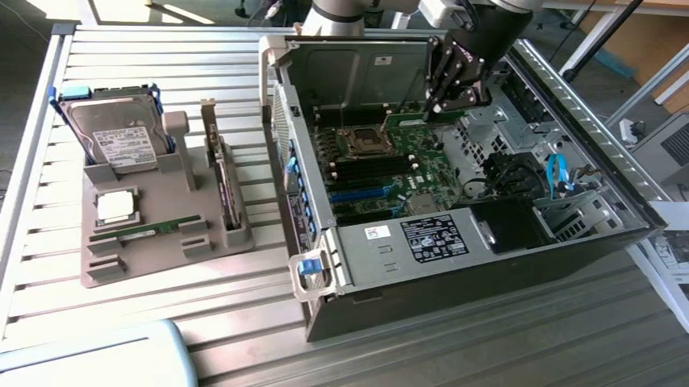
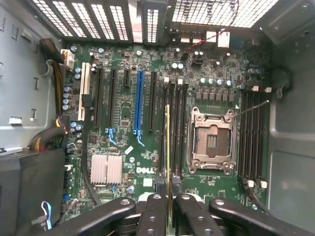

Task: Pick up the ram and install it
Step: 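Insert the ram into the slot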

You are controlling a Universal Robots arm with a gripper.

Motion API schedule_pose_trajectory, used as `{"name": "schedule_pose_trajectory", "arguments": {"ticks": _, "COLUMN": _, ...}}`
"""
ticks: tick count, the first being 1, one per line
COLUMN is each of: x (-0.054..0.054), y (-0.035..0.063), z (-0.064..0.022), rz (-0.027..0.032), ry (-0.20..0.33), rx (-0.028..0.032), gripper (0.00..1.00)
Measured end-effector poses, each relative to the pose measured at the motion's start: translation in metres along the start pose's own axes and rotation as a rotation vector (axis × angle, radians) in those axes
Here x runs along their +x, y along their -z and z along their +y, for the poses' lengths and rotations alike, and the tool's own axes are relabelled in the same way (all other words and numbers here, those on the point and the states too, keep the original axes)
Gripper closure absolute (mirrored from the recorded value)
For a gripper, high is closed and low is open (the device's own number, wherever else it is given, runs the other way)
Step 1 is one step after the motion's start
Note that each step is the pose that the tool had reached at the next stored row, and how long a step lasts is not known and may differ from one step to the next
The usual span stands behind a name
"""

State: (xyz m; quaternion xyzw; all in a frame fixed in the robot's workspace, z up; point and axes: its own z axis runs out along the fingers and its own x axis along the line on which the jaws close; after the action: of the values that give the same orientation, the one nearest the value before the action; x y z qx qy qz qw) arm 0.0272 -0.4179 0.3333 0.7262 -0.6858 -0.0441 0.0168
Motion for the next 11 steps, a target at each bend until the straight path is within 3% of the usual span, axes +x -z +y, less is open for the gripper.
{"name": "schedule_pose_trajectory", "arguments": {"ticks": 11, "x": 0.000, "y": -0.0218, "z": 0.0057, "rz": 0.0003, "ry": -0.014, "rx": 0.0004, "gripper": 0.86}}
